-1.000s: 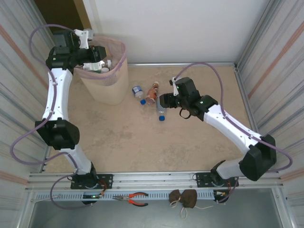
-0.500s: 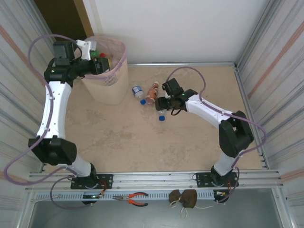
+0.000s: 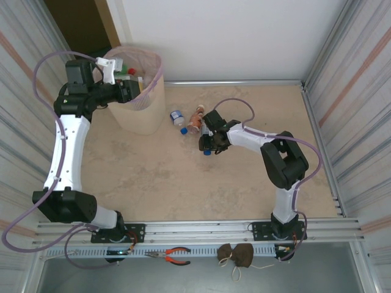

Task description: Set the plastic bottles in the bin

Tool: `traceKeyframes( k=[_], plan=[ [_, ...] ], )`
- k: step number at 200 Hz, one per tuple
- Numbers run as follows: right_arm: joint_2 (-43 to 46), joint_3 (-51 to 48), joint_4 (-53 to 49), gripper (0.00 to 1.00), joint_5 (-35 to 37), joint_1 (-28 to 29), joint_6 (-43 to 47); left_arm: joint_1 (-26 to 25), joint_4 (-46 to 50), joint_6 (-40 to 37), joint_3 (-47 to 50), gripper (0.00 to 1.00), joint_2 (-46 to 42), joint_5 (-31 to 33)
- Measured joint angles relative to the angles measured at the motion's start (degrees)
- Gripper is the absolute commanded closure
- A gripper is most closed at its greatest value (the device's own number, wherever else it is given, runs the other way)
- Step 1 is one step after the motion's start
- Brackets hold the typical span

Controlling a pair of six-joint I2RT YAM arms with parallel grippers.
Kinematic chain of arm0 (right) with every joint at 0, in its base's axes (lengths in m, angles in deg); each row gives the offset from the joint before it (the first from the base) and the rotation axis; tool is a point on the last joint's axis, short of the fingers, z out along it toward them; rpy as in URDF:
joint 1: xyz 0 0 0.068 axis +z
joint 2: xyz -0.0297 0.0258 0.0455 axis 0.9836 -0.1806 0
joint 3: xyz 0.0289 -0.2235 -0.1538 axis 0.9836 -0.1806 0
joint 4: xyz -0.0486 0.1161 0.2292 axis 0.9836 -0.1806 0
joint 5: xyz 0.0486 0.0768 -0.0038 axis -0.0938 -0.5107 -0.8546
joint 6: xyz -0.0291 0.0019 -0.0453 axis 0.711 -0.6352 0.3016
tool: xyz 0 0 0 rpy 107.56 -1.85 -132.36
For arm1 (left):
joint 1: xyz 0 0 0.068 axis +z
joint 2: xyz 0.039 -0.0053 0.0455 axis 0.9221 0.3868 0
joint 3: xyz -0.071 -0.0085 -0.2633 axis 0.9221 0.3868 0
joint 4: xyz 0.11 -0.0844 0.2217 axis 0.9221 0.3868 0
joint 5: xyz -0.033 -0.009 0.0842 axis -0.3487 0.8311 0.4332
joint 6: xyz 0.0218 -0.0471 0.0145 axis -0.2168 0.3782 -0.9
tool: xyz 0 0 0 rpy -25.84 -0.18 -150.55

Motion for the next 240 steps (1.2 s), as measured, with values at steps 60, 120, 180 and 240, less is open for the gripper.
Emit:
traceKeyframes(
  k=[60, 120, 180, 240],
  plan=[
    [-1.7, -1.6, 1.4, 0.61, -0.1, 0.0, -1.0, 0.0, -1.3, 0.7, 1.0, 0.62, -0.5, 0.0],
    [-0.8, -3.2, 2.5, 0.70, 0.4, 0.0, -1.0, 0.0, -2.6, 1.6, 1.5, 0.57, -1.5, -0.1],
    [9.8, -7.4, 0.4, 0.72, 2.1, 0.0, -1.0, 0.0, -8.2, 6.6, 3.0, 0.50, -3.3, -1.9],
    [25.1, -9.1, 4.0, 0.73, 0.7, 0.8, 1.7, -4.0, -12.8, 11.0, 4.7, 0.37, -5.2, -2.7]
  ],
)
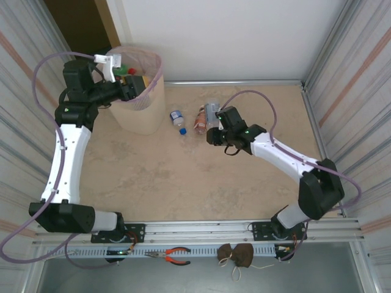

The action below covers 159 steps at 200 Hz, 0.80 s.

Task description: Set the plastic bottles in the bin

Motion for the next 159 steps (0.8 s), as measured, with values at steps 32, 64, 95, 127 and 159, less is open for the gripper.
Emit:
traceKeyframes(
  k=[32, 64, 95, 127, 159],
  plan=[
    [5.7, -0.1, 3.4, 0.73, -2.0, 1.0, 2.4, -6.8, -2.8, 1.6, 2.1, 0.23, 0.1, 1.0],
    [9.4, -0.1, 6.3, 0.73, -3.7, 1.7, 3.8, -14.5, -6.3, 3.3, 3.7, 0.18, 1.9, 2.5],
    [11.6, -0.1, 7.7, 0.73, -4.5, 2.4, 5.1, -20.2, -8.7, 4.2, 3.7, 0.16, 5.6, 4.4],
    [12.7, -0.1, 8.4, 0.72, -4.9, 3.0, 5.4, -24.2, -9.3, 4.6, 3.7, 0.15, 9.0, 7.2],
    [12.7, -0.1, 8.4, 0.72, -4.9, 3.6, 6.2, -26.8, -9.3, 4.8, 3.6, 0.17, 11.2, 9.8]
  ],
)
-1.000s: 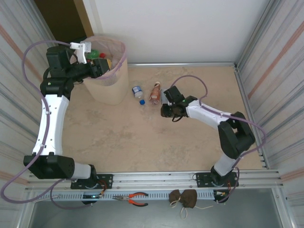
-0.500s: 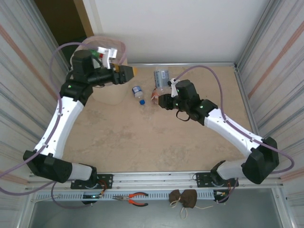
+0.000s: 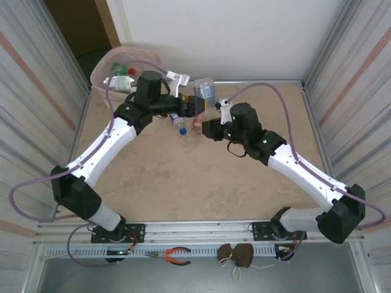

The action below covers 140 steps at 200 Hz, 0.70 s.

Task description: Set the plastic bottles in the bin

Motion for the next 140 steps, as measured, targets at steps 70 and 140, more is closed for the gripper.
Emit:
traceKeyframes(
  k=[70, 140],
  plan=[
    [0.1, 0.0, 0.0, 0.71, 0.0, 0.5, 0.3, -1.6, -1.7, 1.9, -0.1, 0.43, 1.5, 0.4],
    [0.8, 0.0, -0.1, 0.36, 0.3, 0.5, 0.9, -1.5, -1.3, 2.2, -1.1, 0.58, 1.5, 1.8]
  ],
)
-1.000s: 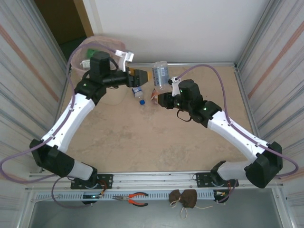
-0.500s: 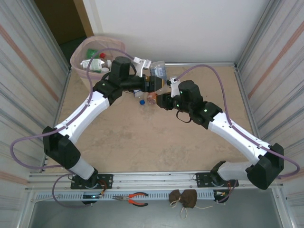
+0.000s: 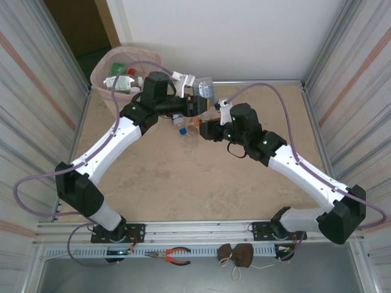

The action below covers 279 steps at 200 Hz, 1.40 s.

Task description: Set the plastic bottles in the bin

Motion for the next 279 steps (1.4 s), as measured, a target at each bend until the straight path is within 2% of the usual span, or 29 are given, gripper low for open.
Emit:
traceKeyframes(
  k=[20, 40, 68, 94, 124, 146, 170, 199, 225, 279],
  plan=[
    [1.4, 0.0, -0.2, 0.31, 0.7, 0.0, 0.0, 1.4, 0.3, 0.2, -0.9, 0.58, 0.0, 0.9],
    [3.2, 0.0, -0.3, 0.30, 1.6, 0.0, 0.0, 4.0, 0.5, 1.2, -1.4, 0.54, -0.1, 2.0],
    [6.0, 0.0, -0.4, 0.29, 3.4, 0.0, 0.6, 8.6, 1.5, 3.4, -2.3, 0.54, -0.4, 4.4],
    [7.8, 0.0, -0.4, 0.29, 4.7, -0.1, 0.9, 11.9, 5.2, 6.4, -5.1, 0.56, -0.9, 12.9],
    [8.3, 0.0, -0.5, 0.29, 5.4, -0.4, 1.0, 15.6, 13.4, 11.6, -12.7, 0.56, -0.7, 24.3],
    [8.3, 0.0, -0.7, 0.30, 5.6, -0.7, 1.0, 20.4, 20.3, 15.9, -21.8, 0.58, 1.3, 28.7],
    [8.3, 0.0, -0.8, 0.30, 5.6, -0.9, 1.0, 25.9, 27.4, 19.8, -32.0, 0.55, 5.6, 32.7],
    [8.3, 0.0, -0.8, 0.30, 5.6, -0.9, 1.0, 31.0, 36.4, 24.2, -41.0, 0.52, 12.1, 34.1],
    [8.3, 0.0, -0.9, 0.30, 5.6, -1.0, 1.0, 34.2, 41.5, 26.7, -43.6, 0.49, 17.0, 32.9],
    [8.3, 0.0, -0.9, 0.30, 5.6, -1.2, 1.0, 36.1, 45.2, 29.1, -44.9, 0.38, 21.9, 30.2]
  ],
)
